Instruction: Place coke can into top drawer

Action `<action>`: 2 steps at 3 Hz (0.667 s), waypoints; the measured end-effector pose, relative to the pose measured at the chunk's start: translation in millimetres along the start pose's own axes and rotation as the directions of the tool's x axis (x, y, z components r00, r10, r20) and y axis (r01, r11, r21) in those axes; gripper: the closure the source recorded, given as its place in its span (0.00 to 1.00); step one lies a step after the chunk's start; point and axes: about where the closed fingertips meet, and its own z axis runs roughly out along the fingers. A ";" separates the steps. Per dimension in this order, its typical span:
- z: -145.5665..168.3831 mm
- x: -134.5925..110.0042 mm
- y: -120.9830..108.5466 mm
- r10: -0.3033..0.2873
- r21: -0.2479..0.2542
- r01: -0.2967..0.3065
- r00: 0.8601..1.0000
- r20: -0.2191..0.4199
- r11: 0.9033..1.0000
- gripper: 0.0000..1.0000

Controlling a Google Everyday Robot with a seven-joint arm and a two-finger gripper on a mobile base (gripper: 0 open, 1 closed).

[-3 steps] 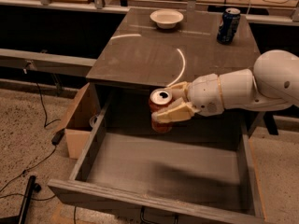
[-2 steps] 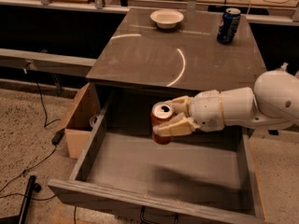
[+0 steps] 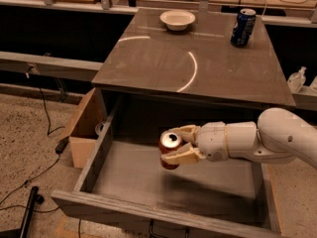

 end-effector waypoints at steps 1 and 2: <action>17.3 40.8 -0.2 0.026 0.015 -0.027 1.000 0.007 1.000 0.74; 26.9 62.2 -0.8 0.040 0.014 -0.040 0.999 -0.001 0.999 0.51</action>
Offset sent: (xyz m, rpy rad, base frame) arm 0.0068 -0.0026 -0.0963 -0.0002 0.0474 -0.0405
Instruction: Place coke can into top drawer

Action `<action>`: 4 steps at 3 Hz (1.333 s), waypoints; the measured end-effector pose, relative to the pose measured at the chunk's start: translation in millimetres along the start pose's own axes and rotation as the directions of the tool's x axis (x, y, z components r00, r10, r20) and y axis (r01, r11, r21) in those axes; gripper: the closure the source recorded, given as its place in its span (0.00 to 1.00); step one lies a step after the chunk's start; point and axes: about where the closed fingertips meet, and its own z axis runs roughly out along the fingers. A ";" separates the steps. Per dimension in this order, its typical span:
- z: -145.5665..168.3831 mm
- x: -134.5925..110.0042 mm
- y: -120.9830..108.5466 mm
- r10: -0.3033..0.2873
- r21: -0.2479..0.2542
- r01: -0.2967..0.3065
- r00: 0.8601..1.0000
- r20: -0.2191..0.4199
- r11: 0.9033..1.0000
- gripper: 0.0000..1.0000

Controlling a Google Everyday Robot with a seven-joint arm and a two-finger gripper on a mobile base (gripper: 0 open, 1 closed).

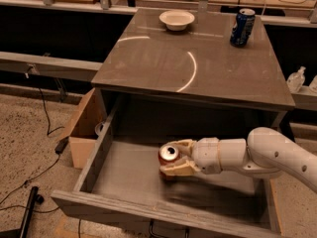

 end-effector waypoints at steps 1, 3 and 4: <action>11.8 11.1 -1.7 0.001 -0.007 -0.001 1.000 -0.010 1.000 0.28; 3.7 18.9 -4.3 0.010 0.025 -0.008 0.998 -0.056 1.000 0.00; -37.7 12.6 -16.1 0.012 0.086 -0.003 0.994 -0.110 0.996 0.00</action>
Offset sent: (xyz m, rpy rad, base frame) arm 0.0070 0.0030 -0.0301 -0.0509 0.0135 -0.0101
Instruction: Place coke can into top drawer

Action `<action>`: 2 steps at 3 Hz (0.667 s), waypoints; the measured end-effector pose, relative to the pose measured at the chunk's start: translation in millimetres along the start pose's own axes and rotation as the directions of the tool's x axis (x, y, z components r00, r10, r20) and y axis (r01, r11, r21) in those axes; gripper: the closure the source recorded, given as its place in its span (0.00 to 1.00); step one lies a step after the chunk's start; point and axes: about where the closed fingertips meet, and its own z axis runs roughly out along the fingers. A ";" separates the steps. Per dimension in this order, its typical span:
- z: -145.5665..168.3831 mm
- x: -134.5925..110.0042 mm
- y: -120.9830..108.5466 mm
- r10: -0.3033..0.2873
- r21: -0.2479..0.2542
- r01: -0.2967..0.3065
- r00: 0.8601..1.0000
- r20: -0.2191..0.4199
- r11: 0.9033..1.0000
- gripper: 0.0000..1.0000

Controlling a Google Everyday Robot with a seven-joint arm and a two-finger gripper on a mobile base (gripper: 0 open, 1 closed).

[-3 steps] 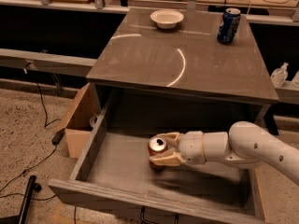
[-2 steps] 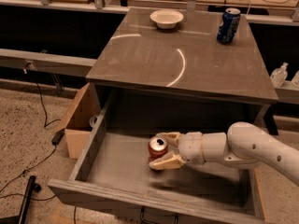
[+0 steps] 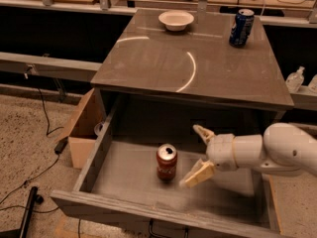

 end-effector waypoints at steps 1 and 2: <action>-81.5 -15.5 -21.2 -0.004 0.089 0.014 0.995 -0.102 0.996 0.25; -134.4 -27.5 -21.6 0.014 0.079 -0.002 0.989 -0.148 0.997 0.49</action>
Offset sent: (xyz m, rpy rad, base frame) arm -0.0343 -0.1523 0.1295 -0.1906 0.0619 -0.0748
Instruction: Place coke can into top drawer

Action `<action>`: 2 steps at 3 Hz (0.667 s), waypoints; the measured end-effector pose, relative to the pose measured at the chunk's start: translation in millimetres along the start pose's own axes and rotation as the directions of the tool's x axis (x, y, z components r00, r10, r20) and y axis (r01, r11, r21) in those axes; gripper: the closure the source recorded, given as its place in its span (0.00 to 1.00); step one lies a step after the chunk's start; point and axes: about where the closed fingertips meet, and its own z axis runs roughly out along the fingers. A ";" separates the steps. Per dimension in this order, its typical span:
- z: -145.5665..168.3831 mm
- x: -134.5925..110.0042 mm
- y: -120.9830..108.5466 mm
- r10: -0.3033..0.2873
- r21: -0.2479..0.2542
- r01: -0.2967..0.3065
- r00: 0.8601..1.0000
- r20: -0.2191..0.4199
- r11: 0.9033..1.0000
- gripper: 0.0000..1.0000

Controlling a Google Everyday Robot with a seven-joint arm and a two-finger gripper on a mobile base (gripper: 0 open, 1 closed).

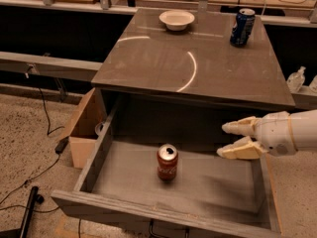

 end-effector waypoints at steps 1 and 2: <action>-68.1 -2.7 7.8 0.060 -0.031 -0.062 0.997 -0.058 0.998 0.80; -64.3 -3.0 15.0 0.054 -0.060 -0.057 0.997 -0.058 0.997 1.00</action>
Offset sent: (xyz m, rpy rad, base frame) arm -0.0231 -0.0368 0.0348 -0.0233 0.0635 -0.0156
